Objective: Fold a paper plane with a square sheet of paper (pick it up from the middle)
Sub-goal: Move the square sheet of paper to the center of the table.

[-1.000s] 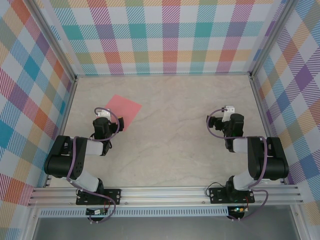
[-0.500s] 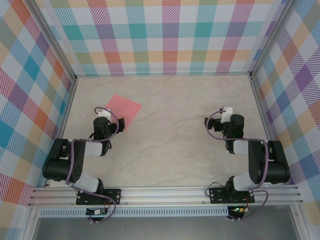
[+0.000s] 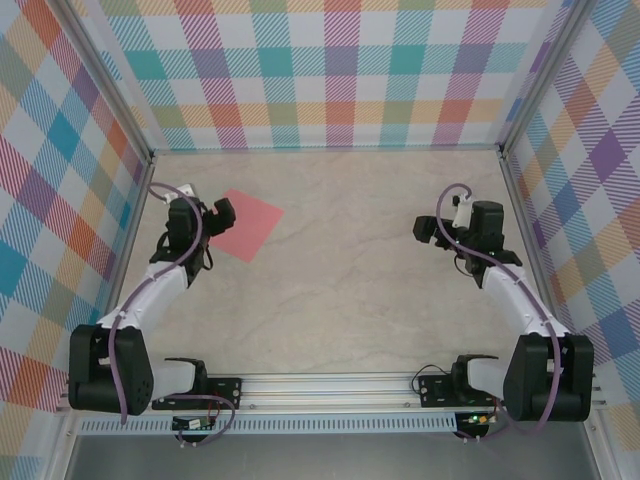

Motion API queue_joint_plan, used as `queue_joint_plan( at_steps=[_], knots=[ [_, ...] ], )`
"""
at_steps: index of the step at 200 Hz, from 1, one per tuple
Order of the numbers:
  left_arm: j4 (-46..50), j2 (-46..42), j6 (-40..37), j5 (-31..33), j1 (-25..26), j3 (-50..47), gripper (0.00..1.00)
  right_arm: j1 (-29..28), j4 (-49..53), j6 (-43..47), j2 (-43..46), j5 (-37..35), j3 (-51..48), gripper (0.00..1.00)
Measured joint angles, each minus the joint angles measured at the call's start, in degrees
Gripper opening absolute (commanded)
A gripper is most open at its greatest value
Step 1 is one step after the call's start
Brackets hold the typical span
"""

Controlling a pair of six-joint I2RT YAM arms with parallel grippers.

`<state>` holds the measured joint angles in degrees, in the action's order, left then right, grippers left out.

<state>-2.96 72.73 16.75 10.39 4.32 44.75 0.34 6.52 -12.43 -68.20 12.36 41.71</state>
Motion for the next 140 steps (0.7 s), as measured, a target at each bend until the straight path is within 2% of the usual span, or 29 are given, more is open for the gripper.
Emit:
queue_joint_plan(
  at_steps=[46,88,111,140],
  knots=[
    [12.63,15.50,3.93,-11.61,-0.13,13.73,1.00,-0.02,4.81,-8.00,-1.62,10.19,1.25,1.00],
    [21.51,31.17,5.29,-18.53,-0.13,27.17,0.99,-0.02,5.53,-12.46,-3.06,14.88,1.57,1.00],
    [23.06,36.70,6.49,-21.46,-0.13,29.77,0.97,-0.02,5.66,-13.35,-3.65,16.96,1.57,1.00],
    [24.46,39.01,8.39,-23.41,-0.13,29.42,0.97,-0.02,5.77,-13.77,-3.65,18.21,1.53,1.00]
  ],
)
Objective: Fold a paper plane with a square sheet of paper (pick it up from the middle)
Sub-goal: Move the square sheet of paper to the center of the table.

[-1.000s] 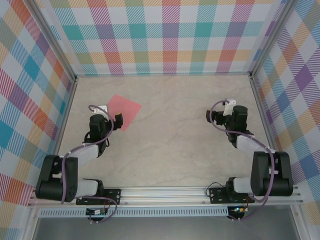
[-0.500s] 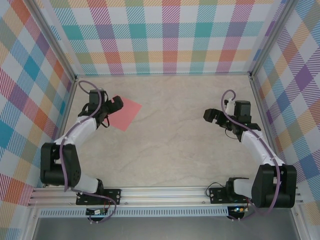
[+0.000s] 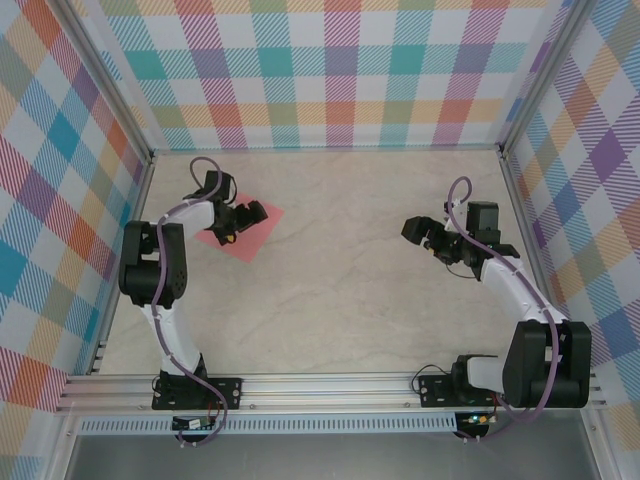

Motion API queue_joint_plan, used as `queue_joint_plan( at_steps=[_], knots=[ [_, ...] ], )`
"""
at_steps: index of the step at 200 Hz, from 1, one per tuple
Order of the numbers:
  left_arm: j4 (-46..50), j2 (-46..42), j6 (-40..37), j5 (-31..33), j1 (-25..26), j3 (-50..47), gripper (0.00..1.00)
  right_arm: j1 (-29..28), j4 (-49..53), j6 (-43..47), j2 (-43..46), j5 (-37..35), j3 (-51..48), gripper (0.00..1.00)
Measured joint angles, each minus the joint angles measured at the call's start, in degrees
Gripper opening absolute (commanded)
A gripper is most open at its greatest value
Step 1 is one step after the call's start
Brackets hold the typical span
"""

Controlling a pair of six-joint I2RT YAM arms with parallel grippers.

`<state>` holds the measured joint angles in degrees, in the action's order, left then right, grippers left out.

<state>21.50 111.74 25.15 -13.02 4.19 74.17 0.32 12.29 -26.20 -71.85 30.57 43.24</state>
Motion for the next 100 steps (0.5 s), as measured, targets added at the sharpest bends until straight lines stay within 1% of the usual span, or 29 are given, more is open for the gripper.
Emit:
queue_joint_plan(
  at_steps=[32,65,84,100],
  knots=[
    [-1.77,-0.48,1.51,-0.85,0.09,-1.49,0.97,0.00,0.28,-0.07,-0.72,0.15,-0.52,1.00],
    [-8.17,-4.26,5.97,-2.19,1.03,-8.26,0.97,0.00,0.26,-1.53,-2.21,0.26,-1.64,1.00],
    [-12.02,-6.91,10.78,-2.40,3.89,-12.61,0.98,-0.35,0.26,-2.75,-3.17,0.55,-2.23,1.00],
    [-15.08,-8.83,15.93,-2.32,8.04,-15.72,1.00,-1.01,0.24,-3.69,-4.33,0.59,-2.27,1.00]
  ],
)
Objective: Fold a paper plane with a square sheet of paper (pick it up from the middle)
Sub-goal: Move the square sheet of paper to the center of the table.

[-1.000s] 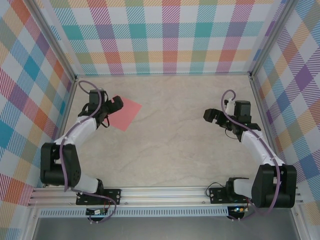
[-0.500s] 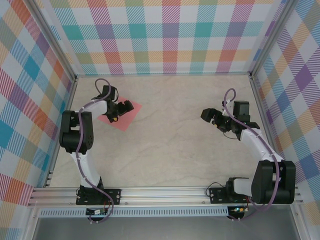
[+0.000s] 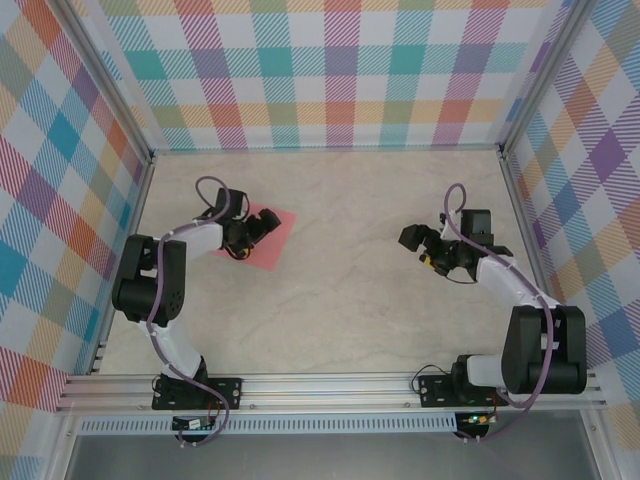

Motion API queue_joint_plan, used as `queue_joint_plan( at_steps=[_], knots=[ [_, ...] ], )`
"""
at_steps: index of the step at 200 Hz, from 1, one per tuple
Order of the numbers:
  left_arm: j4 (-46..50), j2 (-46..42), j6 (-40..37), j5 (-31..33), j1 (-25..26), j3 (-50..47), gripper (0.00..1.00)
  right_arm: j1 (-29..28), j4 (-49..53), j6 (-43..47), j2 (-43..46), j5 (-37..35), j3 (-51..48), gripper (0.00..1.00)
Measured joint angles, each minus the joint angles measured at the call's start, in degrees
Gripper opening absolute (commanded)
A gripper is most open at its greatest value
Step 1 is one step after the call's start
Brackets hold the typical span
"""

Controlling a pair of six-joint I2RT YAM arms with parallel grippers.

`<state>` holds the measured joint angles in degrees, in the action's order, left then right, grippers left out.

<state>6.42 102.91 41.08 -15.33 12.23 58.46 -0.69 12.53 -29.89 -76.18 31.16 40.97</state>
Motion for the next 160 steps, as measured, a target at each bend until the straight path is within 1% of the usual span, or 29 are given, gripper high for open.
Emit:
queue_joint_plan(
  at_steps=[22,44,55,73,85,99,115,129,142,160],
  knots=[
    [-4.04,-1.99,8.59,1.36,7.52,-3.30,1.00,-1.86,-0.02,-1.55,-1.38,-0.04,0.00,1.00],
    [-6.27,-2.29,15.76,3.50,14.95,-3.96,1.00,-4.87,-0.07,-3.23,-2.56,-0.22,0.02,1.00],
    [-6.67,-2.29,18.49,4.48,17.81,-3.96,1.00,-6.58,-0.09,-4.07,-3.04,-0.57,0.02,1.00],
    [-5.97,-3.08,21.11,6.14,20.76,-3.96,1.00,-9.64,-0.04,-5.35,-3.74,-1.36,0.24,1.00],
    [-3.80,-5.03,21.31,8.15,21.31,-3.96,1.00,-11.63,-0.07,-6.21,-4.17,-2.08,0.61,0.99],
    [0.52,-9.62,20.68,12.37,21.16,-3.96,1.00,-13.94,-0.04,-7.34,-4.81,-3.17,1.42,0.98],
    [5.62,-17.55,18.99,17.42,20.55,-4.07,1.00,-16.83,-0.55,-8.63,-6.27,-4.33,2.91,0.98],
    [8.11,-24.94,17.31,21.20,19.50,-5.29,1.00,-19.87,-1.03,-9.66,-8.72,-5.16,5.18,0.98],
    [9.60,-32.33,15.74,24.48,18.03,-7.96,1.00,-22.97,-1.25,-10.49,-12.17,-5.84,8.33,0.97],
    [11.15,-40.70,13.88,26.91,15.19,-13.07,1.00,-27.19,-1.49,-11.72,-17.27,-6.99,13.11,0.97]
  ],
)
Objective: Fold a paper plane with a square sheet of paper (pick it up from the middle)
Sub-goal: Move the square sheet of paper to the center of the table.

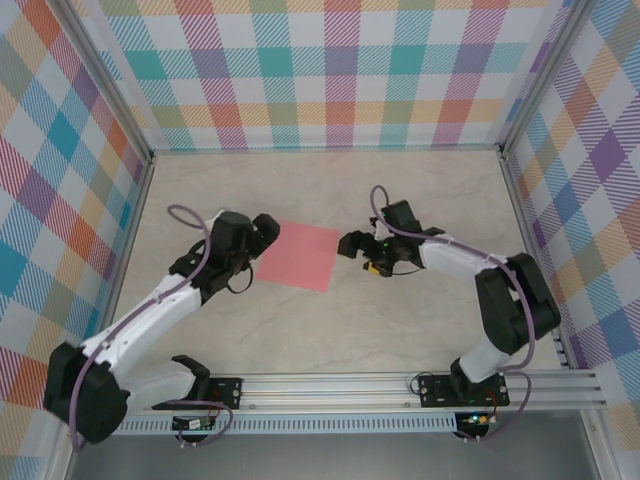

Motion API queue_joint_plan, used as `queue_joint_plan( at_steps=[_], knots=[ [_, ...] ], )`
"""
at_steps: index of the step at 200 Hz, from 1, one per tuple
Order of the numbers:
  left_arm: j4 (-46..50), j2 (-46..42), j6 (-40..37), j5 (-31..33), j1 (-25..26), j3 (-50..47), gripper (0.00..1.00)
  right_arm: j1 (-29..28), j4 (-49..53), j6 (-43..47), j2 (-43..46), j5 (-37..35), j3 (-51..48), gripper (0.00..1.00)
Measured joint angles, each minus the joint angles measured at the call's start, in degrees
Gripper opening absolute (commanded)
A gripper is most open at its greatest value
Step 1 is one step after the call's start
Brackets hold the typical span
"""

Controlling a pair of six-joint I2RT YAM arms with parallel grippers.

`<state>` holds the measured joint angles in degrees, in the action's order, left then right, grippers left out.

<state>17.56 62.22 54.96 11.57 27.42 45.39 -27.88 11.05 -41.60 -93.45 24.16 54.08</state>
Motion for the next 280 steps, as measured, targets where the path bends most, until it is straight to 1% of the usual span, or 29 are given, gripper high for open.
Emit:
queue_joint_plan(
  at_steps=[17,37,72,105,144,169,188,204,238,249,280],
  knots=[
    [1.40,-5.51,-1.38,0.76,-2.82,-4.90,1.00,-4.09,1.20,-1.11,-4.94,-1.75,5.53,0.97],
    [2.89,-8.35,-3.21,0.55,-4.50,-8.55,1.00,-8.37,3.43,-2.01,-10.78,-4.33,13.18,0.97],
    [4.50,-8.83,-5.86,-1.14,-4.76,-9.31,1.00,-13.49,8.74,-3.67,-19.63,-7.56,24.33,0.97],
    [5.25,-8.83,-6.97,-1.46,-4.85,-9.31,1.00,-15.23,13.27,-4.02,-24.76,-8.83,28.98,0.98],
    [5.16,-9.68,-8.15,-1.68,-4.85,-9.31,1.00,-15.10,16.17,-0.39,-24.55,-10.36,28.94,0.99],
    [4.61,-9.75,-8.87,-2.34,-4.85,-9.31,1.00,-14.34,17.14,4.83,-20.81,-11.43,23.89,0.99],
    [2.99,-9.68,-9.90,-4.68,-4.85,-9.79,1.00,-12.22,18.23,9.62,-16.17,-11.43,17.73,0.99],
    [1.40,-8.90,-10.40,-7.13,-4.85,-10.19,1.00,-8.90,19.80,14.21,-12.41,-11.10,13.05,0.98],
    [-3.93,-5.09,-11.06,-12.76,-4.85,-10.75,1.00,-1.81,23.80,19.91,-8.94,-10.01,10.19,0.98],
    [-5.29,-3.78,-11.04,-14.29,-4.85,-10.75,1.00,-1.07,23.71,20.28,-7.93,-9.53,10.19,0.98],
    [-9.62,1.20,-10.84,-19.37,-4.76,-10.78,1.00,-1.64,22.32,18.60,-6.62,-8.46,11.85,0.97]
  ],
)
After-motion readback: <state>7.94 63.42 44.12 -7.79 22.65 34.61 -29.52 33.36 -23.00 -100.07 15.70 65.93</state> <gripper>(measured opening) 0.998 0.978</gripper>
